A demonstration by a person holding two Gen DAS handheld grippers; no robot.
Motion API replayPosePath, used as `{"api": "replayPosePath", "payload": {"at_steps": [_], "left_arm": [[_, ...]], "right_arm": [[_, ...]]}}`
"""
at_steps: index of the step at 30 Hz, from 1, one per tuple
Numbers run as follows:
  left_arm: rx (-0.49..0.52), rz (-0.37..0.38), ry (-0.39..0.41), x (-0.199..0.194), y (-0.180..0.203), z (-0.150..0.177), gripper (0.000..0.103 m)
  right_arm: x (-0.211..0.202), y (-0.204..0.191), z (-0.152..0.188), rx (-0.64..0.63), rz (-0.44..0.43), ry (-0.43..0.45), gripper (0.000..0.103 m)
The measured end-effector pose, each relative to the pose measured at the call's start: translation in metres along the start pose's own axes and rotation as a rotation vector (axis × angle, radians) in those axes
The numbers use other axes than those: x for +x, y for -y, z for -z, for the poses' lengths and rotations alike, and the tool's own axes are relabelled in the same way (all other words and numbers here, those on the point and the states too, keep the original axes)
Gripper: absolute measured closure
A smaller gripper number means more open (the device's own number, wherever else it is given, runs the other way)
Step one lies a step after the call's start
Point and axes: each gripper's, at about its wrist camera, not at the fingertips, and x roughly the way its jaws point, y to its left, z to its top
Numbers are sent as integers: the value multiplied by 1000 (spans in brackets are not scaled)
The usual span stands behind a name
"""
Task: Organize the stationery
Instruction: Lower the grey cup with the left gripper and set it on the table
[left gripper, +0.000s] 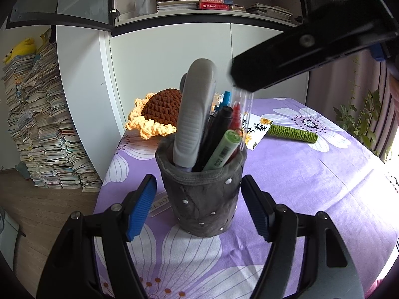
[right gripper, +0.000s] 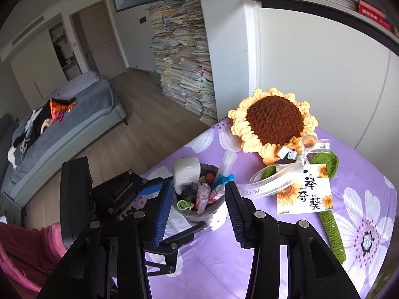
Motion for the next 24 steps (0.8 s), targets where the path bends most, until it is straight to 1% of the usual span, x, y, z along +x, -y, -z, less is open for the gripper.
{"api": "replayPosePath", "payload": {"at_steps": [1,4,8,11,15,18,20,22,24], "left_arm": [[-1,-1,2,0,-1,0,31],[-9,-6,14,-2,-3,-1,22],[-10,-4,21,-2,-3,-1,18],[-2,-12,5,2,-1,-3,18],[7,-53,12,4,2,-6,18],[-16,-63,11,5,2,-12,18],[-30,-66,16,5,2,-18,18],[-27,-78,20,5,5,-21,18],[-22,-92,16,7,8,-23,18]], "right_arm": [[-4,2,3,20,1,10,57],[-20,13,20,98,-2,45,57],[-38,32,60,234,25,65,57],[-52,48,96,348,91,86,57],[-65,69,140,497,212,93,57],[-71,75,156,534,315,73,57],[-71,77,161,531,362,64,57],[-70,76,163,520,368,59,57],[-66,76,163,510,352,56,56]]}}
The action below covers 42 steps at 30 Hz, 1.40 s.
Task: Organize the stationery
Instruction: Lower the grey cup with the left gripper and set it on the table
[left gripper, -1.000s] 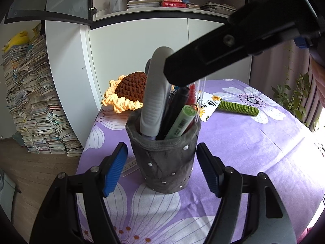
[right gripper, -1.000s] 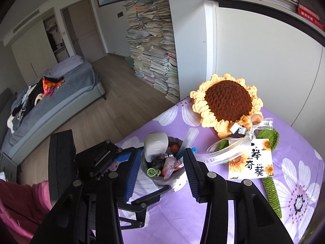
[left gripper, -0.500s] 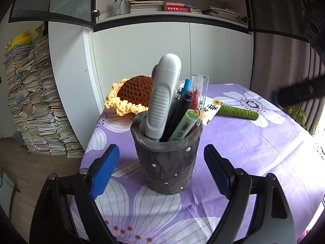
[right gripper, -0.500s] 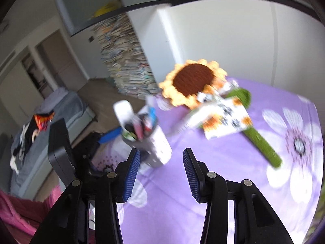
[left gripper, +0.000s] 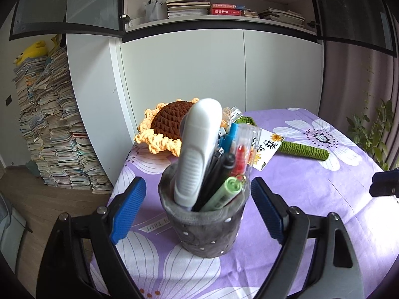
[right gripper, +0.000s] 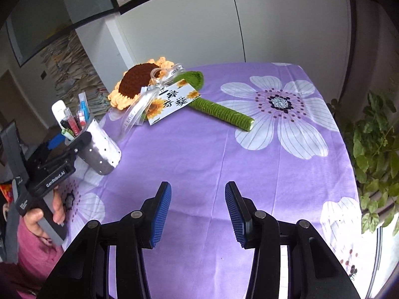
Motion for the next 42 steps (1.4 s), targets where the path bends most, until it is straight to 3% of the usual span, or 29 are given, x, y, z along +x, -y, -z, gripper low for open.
{"api": "replayPosePath", "payload": {"at_steps": [4,7,14,28,42], "left_arm": [[-33,4,-23,5,0,-3,19],[-64,20,-23,5,-2,-6,32],[-72,22,-28,3,0,-7,34],[-24,79,-4,-9,25,-20,34],[62,200,-11,4,106,-38,34]], "right_arm": [[3,-8,-1,7,-33,13,56],[2,-24,-12,-20,-39,59,56],[8,-48,-10,-104,-42,65,55],[8,-24,-8,-46,-23,58,55],[-6,31,2,52,15,79,55]]}}
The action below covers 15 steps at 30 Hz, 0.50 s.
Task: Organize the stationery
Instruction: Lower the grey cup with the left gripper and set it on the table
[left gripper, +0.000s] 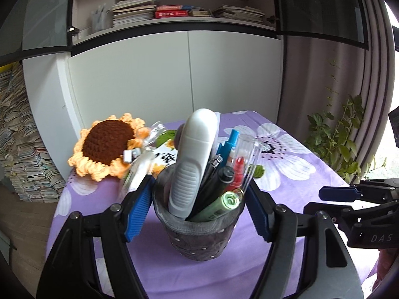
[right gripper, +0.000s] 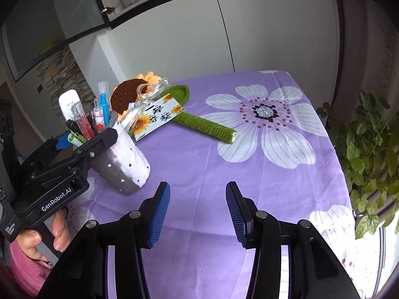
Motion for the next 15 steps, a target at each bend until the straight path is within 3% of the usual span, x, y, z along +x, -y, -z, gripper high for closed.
{"api": "replayPosePath", "payload": {"at_steps": [15], "left_arm": [[20,28,-56,20,25,-2,33]], "right_arm": [[6,24,0,23,0,-2,55]]}}
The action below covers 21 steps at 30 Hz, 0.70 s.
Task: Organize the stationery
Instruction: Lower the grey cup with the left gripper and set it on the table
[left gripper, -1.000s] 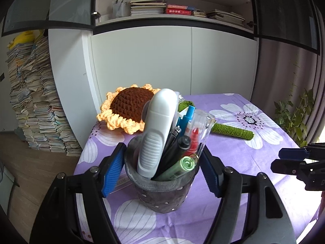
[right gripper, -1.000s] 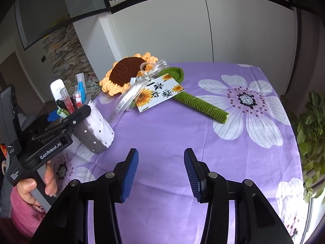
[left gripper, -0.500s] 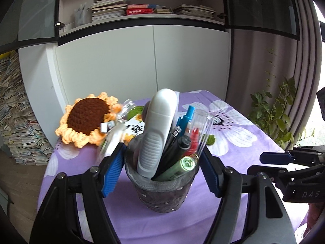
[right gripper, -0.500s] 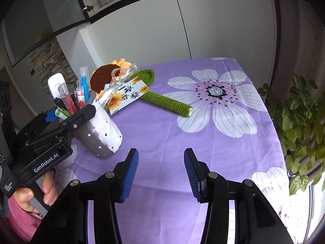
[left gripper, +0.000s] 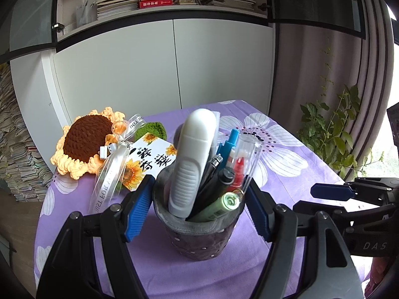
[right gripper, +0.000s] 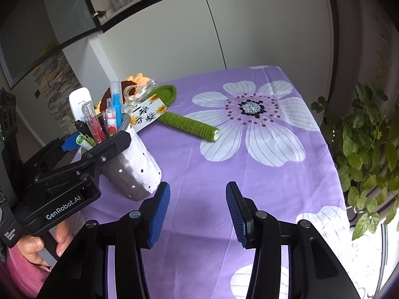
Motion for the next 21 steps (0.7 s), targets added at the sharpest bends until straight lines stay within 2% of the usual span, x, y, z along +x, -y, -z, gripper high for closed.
{"api": "replayPosePath", "payload": {"at_steps": [6,9,13,21], "left_arm": [[0,-1,-5,-1,0,2,32],[9,-25,19,-6,0,3,31],[41,-41,56,-14,4,3,18],[42,-37,36,-13,0,5,17]], "right_arm": [[2,1,-1,14,-3,-2,55],[2,2,-1,15,-3,-3,55],[4,2,-1,14,-3,-8,55],[7,1,0,16,6,-13,55]]}}
